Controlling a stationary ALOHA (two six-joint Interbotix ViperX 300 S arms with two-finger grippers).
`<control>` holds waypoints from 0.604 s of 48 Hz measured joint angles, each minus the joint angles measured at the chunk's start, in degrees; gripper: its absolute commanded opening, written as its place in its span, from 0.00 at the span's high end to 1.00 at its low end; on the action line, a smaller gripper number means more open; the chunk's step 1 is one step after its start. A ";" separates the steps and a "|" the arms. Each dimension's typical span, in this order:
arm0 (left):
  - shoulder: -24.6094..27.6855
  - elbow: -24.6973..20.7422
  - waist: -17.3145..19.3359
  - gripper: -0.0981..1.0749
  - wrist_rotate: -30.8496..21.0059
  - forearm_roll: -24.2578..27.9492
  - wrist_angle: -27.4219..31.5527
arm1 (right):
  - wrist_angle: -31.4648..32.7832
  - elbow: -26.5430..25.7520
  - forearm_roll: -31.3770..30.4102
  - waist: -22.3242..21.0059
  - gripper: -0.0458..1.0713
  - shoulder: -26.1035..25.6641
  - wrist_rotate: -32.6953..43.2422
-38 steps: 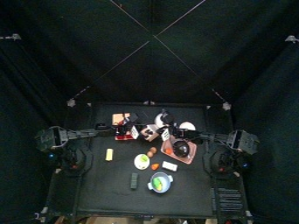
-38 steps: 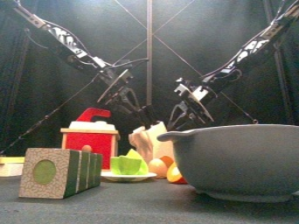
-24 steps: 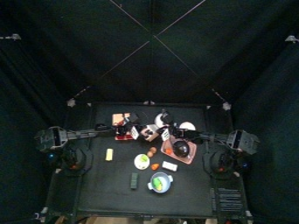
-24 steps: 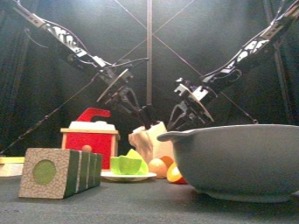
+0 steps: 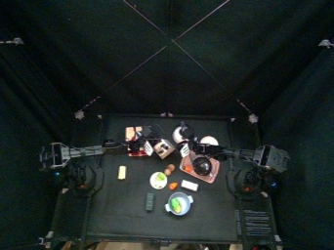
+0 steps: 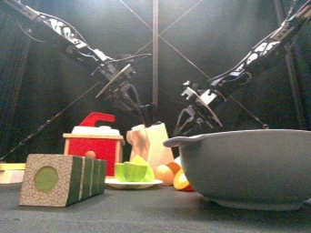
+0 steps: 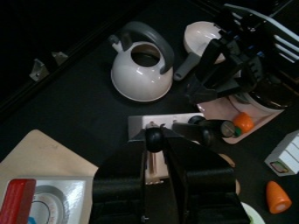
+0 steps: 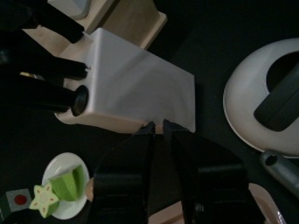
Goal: Grab cleaver with other hand
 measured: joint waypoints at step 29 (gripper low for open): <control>-4.39 0.44 -1.23 0.52 0.09 0.18 2.46 | 0.00 0.00 0.00 0.09 0.43 0.26 0.09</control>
